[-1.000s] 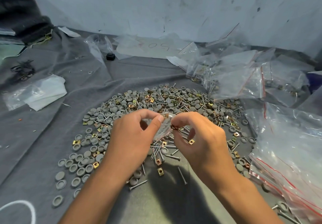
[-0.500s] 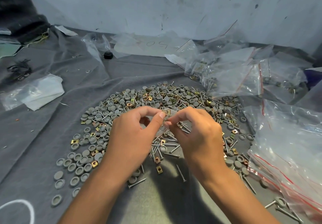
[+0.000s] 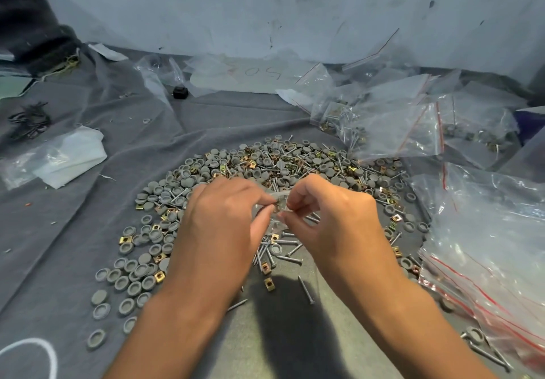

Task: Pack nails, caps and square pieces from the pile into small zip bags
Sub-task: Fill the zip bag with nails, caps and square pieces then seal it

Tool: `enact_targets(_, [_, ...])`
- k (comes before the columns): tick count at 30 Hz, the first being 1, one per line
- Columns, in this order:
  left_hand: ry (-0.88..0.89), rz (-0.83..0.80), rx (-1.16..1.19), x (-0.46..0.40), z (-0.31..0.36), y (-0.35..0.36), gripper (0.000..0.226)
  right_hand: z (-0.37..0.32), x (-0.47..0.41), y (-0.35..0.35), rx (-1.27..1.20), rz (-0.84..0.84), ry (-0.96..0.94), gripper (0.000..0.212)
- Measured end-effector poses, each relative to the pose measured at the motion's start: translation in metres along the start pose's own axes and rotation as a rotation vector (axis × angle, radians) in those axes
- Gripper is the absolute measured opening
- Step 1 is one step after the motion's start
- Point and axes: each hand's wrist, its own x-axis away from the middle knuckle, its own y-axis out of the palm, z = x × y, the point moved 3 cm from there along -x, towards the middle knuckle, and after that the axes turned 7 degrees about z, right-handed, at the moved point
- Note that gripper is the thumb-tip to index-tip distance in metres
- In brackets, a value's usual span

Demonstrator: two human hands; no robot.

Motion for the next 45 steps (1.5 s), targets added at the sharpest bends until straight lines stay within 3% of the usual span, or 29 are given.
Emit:
enact_targets(5, [-0.058,-0.016,0.077,-0.001,-0.002,-0.004,0.026,-0.001,-0.003,-0.005,-0.032,0.034,-0.045,0.012])
enact_targets(11, [-0.121,0.045,0.113,-0.003,-0.007,-0.010,0.030,0.003,-0.003,-0.014,-0.046,0.083,-0.075,0.014])
enact_targets(13, [-0.137,0.043,0.098,-0.004,-0.007,-0.010,0.032,0.012,0.004,-0.007,-0.028,-0.074,0.003,0.013])
enact_targets(16, [-0.137,0.013,0.095,-0.003,-0.005,-0.009,0.036,0.020,0.030,0.018,0.163,-0.474,0.037,0.019])
enact_targets(18, [-0.144,0.007,0.119,-0.003,-0.005,-0.009,0.038,0.018,0.042,0.032,0.220,-0.568,0.033,0.030])
enact_targets(21, [-0.160,0.020,0.161,-0.002,-0.008,-0.008,0.039,0.011,0.046,0.040,0.259,-0.528,0.029,0.037])
enact_targets(25, [-0.166,-0.025,0.183,-0.003,-0.008,-0.004,0.044,0.002,0.048,0.040,0.275,-0.478,-0.023,0.022])
enact_targets(32, [-0.130,-0.135,0.133,0.000,-0.010,0.001,0.053,0.007,0.046,0.035,0.209,-0.547,0.027,0.011])
enact_targets(38, [-0.119,-0.193,0.133,0.002,-0.011,0.005,0.060,0.023,0.038,0.027,0.096,-0.618,0.074,0.019])
enact_targets(40, [-0.105,-0.203,0.134,0.002,-0.011,0.006,0.060,0.028,0.024,0.011,-0.052,-0.535,0.169,0.016])
enact_targets(42, [-0.098,-0.205,0.137,0.003,-0.010,0.007,0.060,0.027,0.007,-0.006,-0.290,-0.338,0.228,0.013])
enact_targets(45, [-0.086,-0.216,0.149,0.004,-0.008,0.009,0.059,0.015,-0.003,-0.012,-0.400,-0.098,0.108,0.019])
